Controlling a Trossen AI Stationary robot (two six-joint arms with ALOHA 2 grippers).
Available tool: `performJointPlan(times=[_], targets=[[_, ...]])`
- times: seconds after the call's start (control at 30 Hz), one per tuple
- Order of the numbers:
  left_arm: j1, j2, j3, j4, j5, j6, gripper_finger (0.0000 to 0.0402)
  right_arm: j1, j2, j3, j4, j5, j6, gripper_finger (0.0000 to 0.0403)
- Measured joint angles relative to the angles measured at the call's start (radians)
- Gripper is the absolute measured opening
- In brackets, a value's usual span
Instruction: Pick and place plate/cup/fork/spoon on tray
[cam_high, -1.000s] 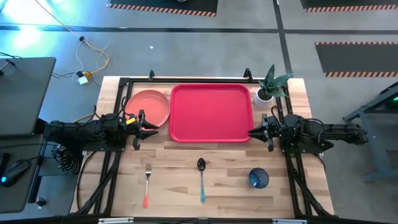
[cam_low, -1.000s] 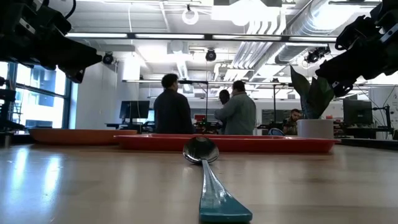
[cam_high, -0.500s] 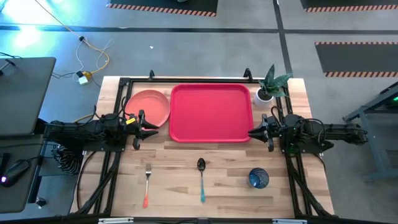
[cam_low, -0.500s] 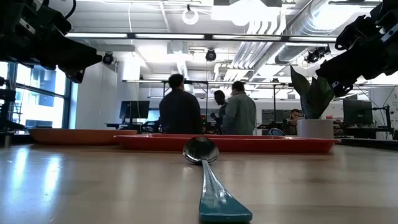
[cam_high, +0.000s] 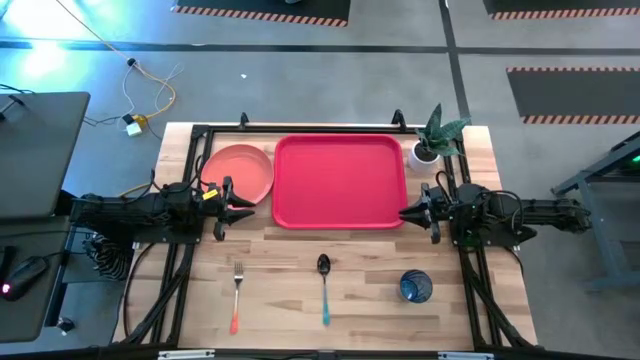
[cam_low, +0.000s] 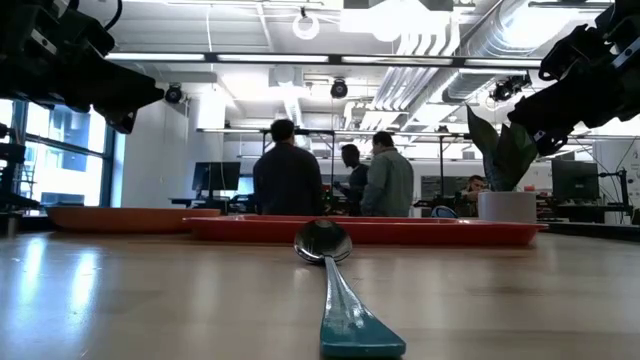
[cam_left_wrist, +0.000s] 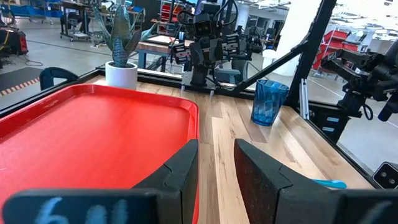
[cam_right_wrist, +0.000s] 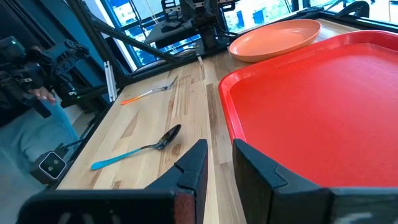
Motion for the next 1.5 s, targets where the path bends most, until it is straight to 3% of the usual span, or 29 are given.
performJointPlan(times=[0.77,1.13,1.5], targets=[[0.000,0.000,0.000,0.000,0.000,-0.002,0.0092,0.000,0.000,0.000,0.000,0.005,0.000,0.0067],[0.000,0.000,0.000,0.002,-0.005,-0.412,0.0092,0.000,0.000,0.000,0.000,0.040,-0.109,0.0067],[0.000,0.000,0.000,0.049,-0.008,-0.567,0.0092,0.000,0.000,0.000,0.008,0.053,-0.069,0.0067]])
